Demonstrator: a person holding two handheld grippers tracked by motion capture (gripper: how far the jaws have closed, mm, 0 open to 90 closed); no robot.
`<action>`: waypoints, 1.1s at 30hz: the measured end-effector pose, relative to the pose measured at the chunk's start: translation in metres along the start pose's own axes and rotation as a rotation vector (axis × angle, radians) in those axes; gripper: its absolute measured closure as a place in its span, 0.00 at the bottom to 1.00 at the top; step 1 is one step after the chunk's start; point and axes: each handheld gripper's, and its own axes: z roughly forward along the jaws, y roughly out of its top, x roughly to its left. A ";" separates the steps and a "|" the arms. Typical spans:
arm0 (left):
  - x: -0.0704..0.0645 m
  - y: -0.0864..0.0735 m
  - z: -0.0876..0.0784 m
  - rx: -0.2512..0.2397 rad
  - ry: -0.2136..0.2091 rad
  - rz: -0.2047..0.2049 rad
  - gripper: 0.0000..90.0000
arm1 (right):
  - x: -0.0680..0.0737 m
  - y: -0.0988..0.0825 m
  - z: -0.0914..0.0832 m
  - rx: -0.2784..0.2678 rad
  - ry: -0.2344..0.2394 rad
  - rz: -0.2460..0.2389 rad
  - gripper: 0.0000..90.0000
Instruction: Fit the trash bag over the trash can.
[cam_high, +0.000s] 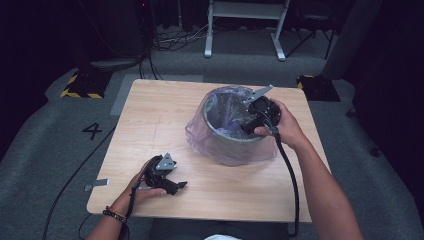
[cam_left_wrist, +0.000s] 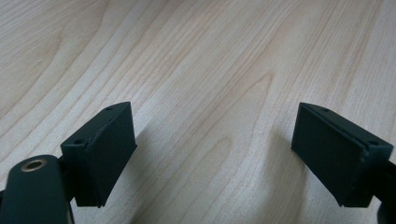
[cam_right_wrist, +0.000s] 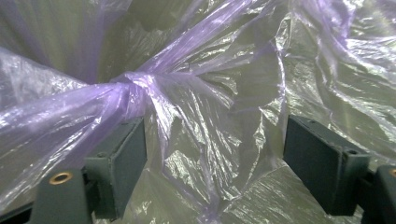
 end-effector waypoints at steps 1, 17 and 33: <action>0.000 0.000 0.000 0.001 0.000 -0.001 0.15 | 0.000 0.000 0.000 -0.005 -0.003 -0.002 0.24; 0.000 0.000 0.000 0.000 0.000 -0.001 0.15 | -0.002 -0.003 -0.012 -0.074 0.022 0.010 0.23; 0.000 0.000 0.000 0.000 0.000 0.000 0.15 | -0.004 -0.009 -0.029 -0.148 0.055 -0.004 0.24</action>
